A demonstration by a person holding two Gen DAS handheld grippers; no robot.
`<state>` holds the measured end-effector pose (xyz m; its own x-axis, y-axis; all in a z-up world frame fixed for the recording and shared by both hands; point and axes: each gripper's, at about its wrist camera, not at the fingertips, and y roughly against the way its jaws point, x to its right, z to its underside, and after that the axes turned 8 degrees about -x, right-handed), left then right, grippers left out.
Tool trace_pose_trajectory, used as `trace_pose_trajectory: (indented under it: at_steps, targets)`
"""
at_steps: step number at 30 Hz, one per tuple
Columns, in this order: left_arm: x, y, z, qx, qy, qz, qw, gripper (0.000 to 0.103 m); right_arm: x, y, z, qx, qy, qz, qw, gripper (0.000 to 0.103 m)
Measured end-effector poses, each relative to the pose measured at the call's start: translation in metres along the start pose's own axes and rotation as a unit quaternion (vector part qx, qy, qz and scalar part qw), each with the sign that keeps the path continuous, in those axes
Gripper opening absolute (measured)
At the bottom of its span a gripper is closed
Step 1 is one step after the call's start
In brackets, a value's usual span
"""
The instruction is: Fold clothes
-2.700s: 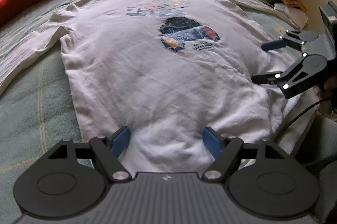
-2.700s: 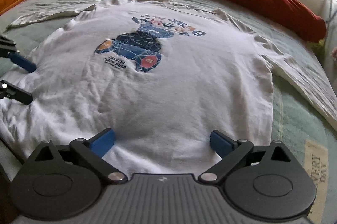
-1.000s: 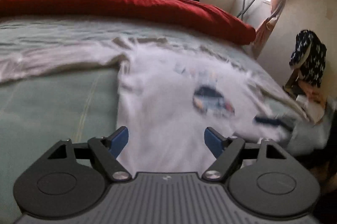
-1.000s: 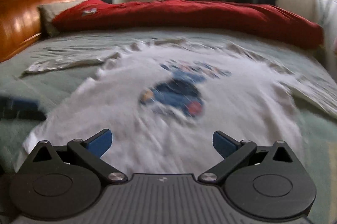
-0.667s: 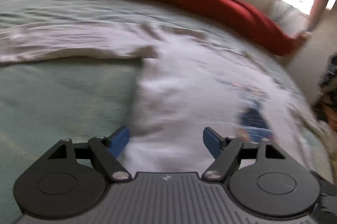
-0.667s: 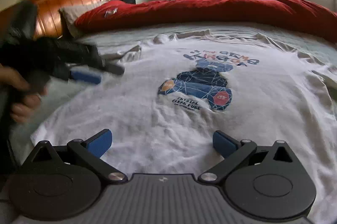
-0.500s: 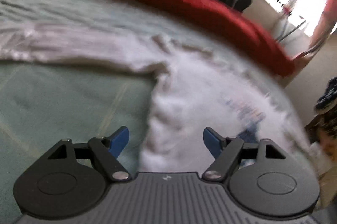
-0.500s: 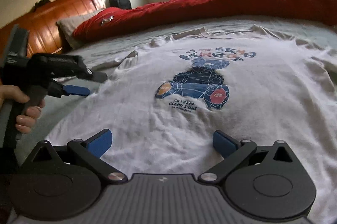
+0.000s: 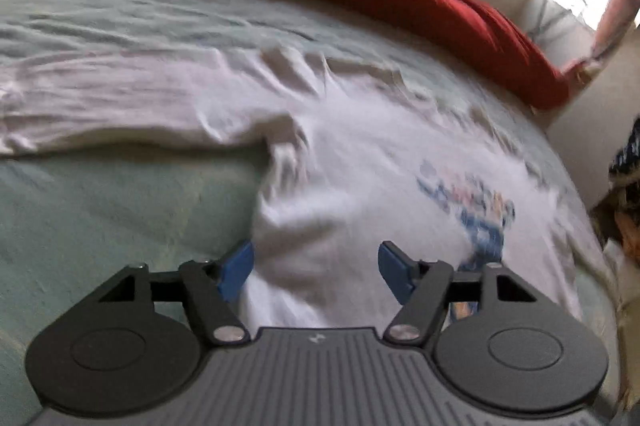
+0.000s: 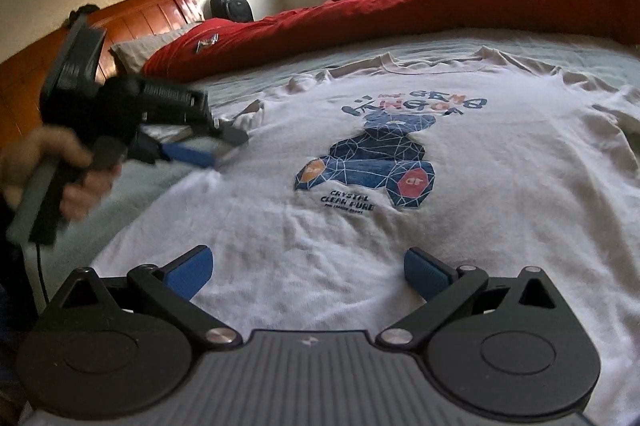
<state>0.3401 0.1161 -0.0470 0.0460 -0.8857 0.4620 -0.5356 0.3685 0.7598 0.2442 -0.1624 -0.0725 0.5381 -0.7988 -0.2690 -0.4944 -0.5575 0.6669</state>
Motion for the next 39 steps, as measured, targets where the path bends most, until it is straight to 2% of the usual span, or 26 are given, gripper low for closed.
trace_pose_trajectory:
  at_steps: [4, 6, 7, 9, 10, 11, 14, 20, 24, 28, 33, 39]
  targets:
    - [-0.002, 0.004, -0.014, 0.023, 0.001, -0.002, 0.9997, 0.076, -0.002, -0.001, 0.001, 0.0, 0.007, 0.004, 1.0, 0.103]
    - [-0.003, -0.008, -0.019, 0.01, 0.007, 0.005, 0.9999, 0.077, -0.002, -0.001, 0.001, 0.0, 0.009, 0.005, 1.0, 0.103]
    - [-0.005, -0.015, -0.021, 0.001, 0.01, -0.003, 0.9999, 0.077, -0.002, -0.001, 0.001, 0.0, 0.009, 0.005, 1.0, 0.103]
    - [-0.008, -0.023, -0.022, 0.007, 0.002, -0.061, 0.9981, 0.076, -0.002, -0.001, 0.001, 0.0, 0.01, 0.006, 1.0, 0.103]
    - [-0.009, -0.024, -0.023, 0.017, -0.005, -0.085, 0.9962, 0.066, -0.002, -0.001, 0.001, 0.0, 0.011, 0.006, 1.0, 0.103]
    - [-0.01, -0.022, -0.023, 0.023, -0.002, -0.095, 0.9952, 0.065, -0.002, 0.0, 0.001, 0.0, 0.011, 0.006, 1.0, 0.103]
    - [0.002, -0.005, -0.017, 0.029, -0.013, -0.079, 0.9964, 0.071, -0.002, -0.001, 0.002, 0.0, 0.012, 0.007, 1.0, 0.103]
    - [0.038, 0.025, 0.025, 0.004, -0.08, -0.042, 0.9959, 0.076, -0.003, -0.002, 0.001, 0.0, 0.015, 0.011, 1.0, 0.103]
    - [0.045, 0.033, 0.068, -0.014, -0.097, -0.046, 0.9942, 0.076, -0.003, -0.003, 0.001, -0.001, 0.016, 0.013, 1.0, 0.103]
    - [0.037, 0.041, 0.11, -0.022, -0.073, -0.051, 0.9959, 0.076, -0.003, -0.003, 0.0, -0.002, 0.013, 0.013, 1.0, 0.103]
    - [0.035, 0.062, 0.151, 0.0, -0.056, -0.066, 0.9963, 0.078, -0.003, -0.002, -0.001, -0.007, 0.007, 0.013, 1.0, 0.103]
    - [0.032, 0.066, 0.164, 0.014, -0.041, -0.065, 0.997, 0.079, -0.013, 0.01, -0.002, -0.031, -0.001, 0.034, 0.999, 0.103]
